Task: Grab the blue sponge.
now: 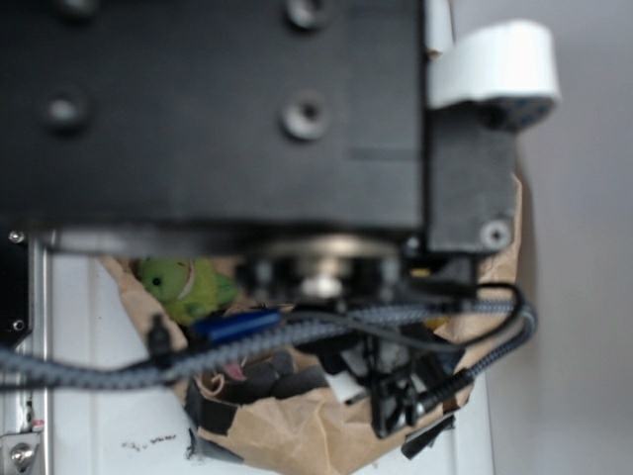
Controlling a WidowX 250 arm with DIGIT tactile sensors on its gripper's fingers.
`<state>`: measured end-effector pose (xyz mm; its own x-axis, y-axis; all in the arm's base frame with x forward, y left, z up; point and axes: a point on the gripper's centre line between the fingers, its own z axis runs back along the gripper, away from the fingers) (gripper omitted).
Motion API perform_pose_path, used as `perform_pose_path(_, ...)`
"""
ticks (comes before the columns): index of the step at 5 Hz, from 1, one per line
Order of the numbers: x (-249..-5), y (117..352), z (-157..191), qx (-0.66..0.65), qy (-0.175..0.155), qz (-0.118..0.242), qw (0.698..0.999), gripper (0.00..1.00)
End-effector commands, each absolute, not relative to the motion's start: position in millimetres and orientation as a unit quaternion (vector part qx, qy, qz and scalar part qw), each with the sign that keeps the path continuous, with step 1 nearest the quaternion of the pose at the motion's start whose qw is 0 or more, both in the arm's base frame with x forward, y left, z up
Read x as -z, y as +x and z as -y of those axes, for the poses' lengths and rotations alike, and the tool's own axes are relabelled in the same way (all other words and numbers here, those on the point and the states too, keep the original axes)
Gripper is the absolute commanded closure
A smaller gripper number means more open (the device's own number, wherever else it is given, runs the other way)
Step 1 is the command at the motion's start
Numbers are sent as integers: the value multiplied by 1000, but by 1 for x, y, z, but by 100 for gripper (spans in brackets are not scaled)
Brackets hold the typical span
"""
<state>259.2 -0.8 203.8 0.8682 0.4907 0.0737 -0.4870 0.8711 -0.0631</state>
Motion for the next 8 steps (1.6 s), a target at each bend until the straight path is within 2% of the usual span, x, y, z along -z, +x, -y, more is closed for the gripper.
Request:
perform_pose_path(1,-220,262,-9,-262,-28,72,962,0)
perform_pose_path(2,-220,262,-9,-262,-28,72,962,0)
perform_pose_path(3,-194,260,-23,-267,-25,73,960,0)
perform_pose_path(4,-178,253,-35,-252,-17,82,964,0)
perform_pose_path(5,-171,243,-53,-232,-24,83,969,0)
perform_pose_path(6,-164,245,-59,-239,-15,78,968,0)
perform_pose_path(8,-145,265,-54,-261,15,60,963,0)
